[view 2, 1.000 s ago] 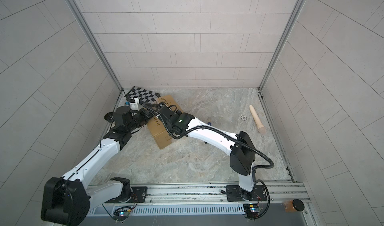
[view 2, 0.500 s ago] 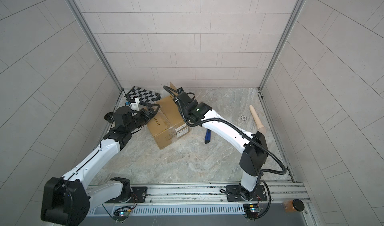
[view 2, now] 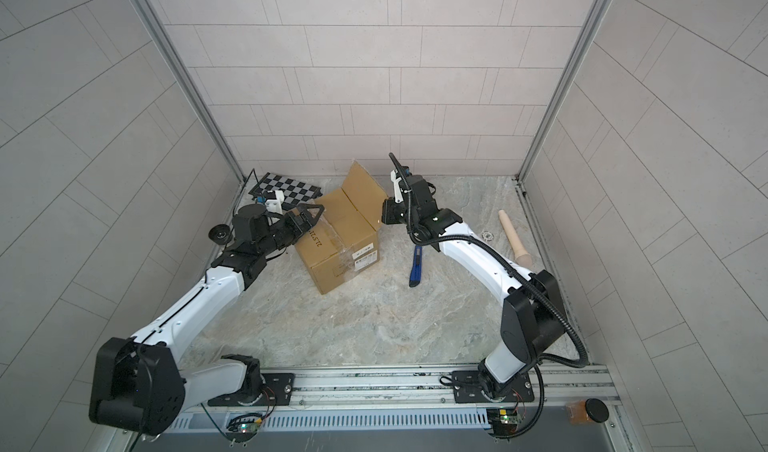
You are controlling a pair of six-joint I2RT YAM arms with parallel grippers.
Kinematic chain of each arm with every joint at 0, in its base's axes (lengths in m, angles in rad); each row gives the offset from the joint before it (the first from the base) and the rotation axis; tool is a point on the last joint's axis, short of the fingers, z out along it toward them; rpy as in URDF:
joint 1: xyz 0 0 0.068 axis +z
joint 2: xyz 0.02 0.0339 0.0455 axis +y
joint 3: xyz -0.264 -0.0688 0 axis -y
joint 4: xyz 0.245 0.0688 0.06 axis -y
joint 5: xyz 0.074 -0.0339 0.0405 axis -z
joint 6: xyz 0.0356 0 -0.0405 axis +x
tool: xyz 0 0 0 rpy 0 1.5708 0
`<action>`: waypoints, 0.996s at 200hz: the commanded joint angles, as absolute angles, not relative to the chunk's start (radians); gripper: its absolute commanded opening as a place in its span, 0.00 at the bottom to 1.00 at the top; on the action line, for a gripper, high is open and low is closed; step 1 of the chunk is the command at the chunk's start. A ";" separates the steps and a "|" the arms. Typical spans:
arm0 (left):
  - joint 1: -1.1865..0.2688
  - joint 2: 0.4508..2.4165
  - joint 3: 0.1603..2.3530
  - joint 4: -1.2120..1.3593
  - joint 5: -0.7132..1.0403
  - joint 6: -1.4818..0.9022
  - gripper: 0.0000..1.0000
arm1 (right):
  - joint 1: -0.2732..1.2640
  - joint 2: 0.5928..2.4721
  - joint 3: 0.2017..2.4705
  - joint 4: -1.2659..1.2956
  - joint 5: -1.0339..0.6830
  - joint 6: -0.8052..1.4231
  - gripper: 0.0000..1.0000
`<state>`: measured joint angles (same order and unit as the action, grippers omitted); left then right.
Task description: Unpack the express box
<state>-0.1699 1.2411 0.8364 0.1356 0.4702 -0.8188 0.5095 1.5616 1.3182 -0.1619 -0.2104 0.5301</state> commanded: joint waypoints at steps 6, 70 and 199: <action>-0.173 1.282 0.910 -0.028 0.490 -0.750 1.00 | 0.516 1.483 1.225 -0.073 -0.200 0.633 0.00; -0.312 1.307 1.290 -0.494 0.322 -0.473 1.00 | 0.590 1.281 0.988 -0.011 -0.004 0.736 0.00; -0.657 1.646 1.707 -1.064 -0.485 -0.330 0.98 | 0.886 1.160 0.796 0.066 0.331 0.900 0.00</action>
